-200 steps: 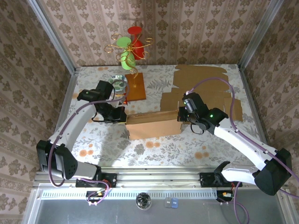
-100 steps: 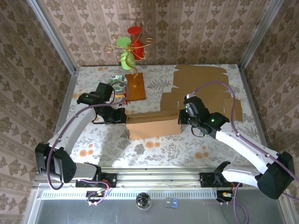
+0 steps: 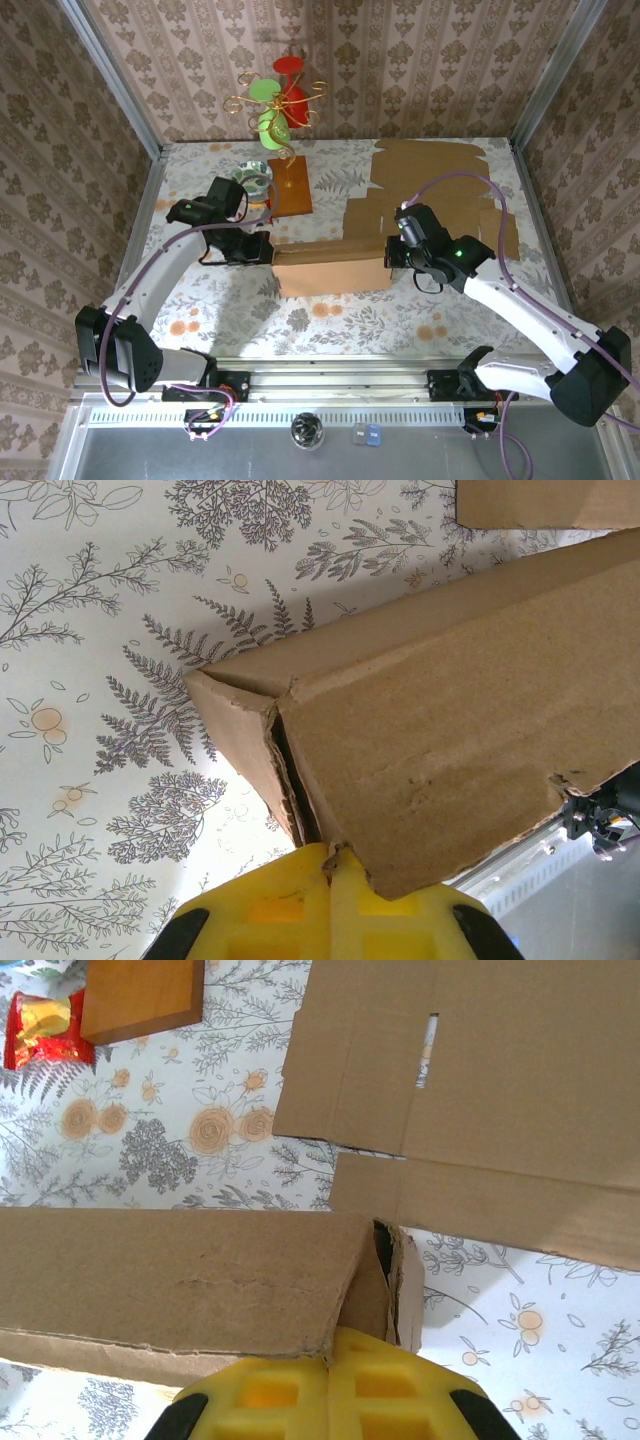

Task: Fold the paper box

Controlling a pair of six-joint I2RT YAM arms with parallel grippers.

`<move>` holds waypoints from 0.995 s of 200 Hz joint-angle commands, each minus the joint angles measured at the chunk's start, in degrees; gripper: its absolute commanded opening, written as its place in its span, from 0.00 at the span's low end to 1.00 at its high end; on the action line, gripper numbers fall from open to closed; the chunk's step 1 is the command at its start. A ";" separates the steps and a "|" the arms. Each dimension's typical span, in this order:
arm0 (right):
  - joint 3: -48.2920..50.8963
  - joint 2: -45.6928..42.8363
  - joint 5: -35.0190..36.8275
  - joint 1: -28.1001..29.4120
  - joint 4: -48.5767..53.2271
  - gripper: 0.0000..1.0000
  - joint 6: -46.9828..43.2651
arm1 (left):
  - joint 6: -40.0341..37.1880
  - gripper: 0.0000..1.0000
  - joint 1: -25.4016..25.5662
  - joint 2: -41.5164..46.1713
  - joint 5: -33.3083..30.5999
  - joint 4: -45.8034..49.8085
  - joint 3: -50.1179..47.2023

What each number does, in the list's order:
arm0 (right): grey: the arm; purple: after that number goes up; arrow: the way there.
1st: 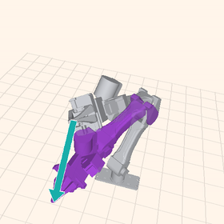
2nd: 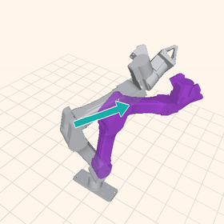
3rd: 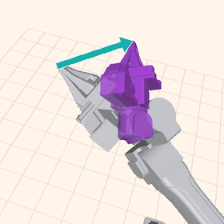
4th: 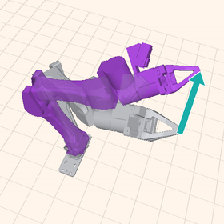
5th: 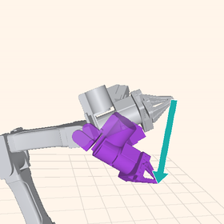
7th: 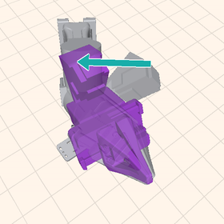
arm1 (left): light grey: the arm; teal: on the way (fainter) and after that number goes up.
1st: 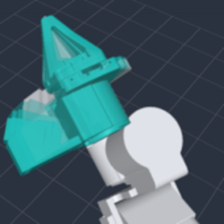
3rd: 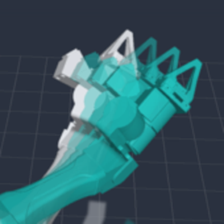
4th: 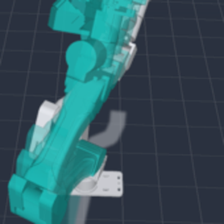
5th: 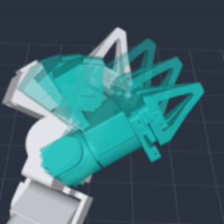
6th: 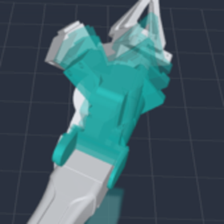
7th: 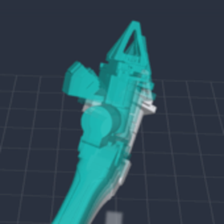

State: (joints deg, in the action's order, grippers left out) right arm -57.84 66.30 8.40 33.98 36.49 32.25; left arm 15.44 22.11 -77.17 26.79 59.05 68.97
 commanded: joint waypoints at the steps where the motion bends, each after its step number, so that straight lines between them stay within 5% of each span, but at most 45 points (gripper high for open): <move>1: -3.32 0.86 0.09 -1.73 3.21 0.00 -3.75 | 0.20 0.02 0.35 -0.34 -1.65 1.33 0.31; 109: -11.19 6.87 -16.99 -9.27 9.61 0.00 -1.57 | -0.33 0.02 0.38 -0.97 -3.14 3.44 4.06; 199: -15.59 8.08 -20.53 -11.88 15.25 0.00 0.44 | 0.04 0.02 0.39 -1.57 -2.62 4.66 6.51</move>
State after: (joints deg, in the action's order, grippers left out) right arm -70.26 73.38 -9.47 23.42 48.29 31.75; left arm 15.42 22.52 -78.17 25.12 61.17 72.86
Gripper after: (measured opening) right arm 0.066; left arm 0.051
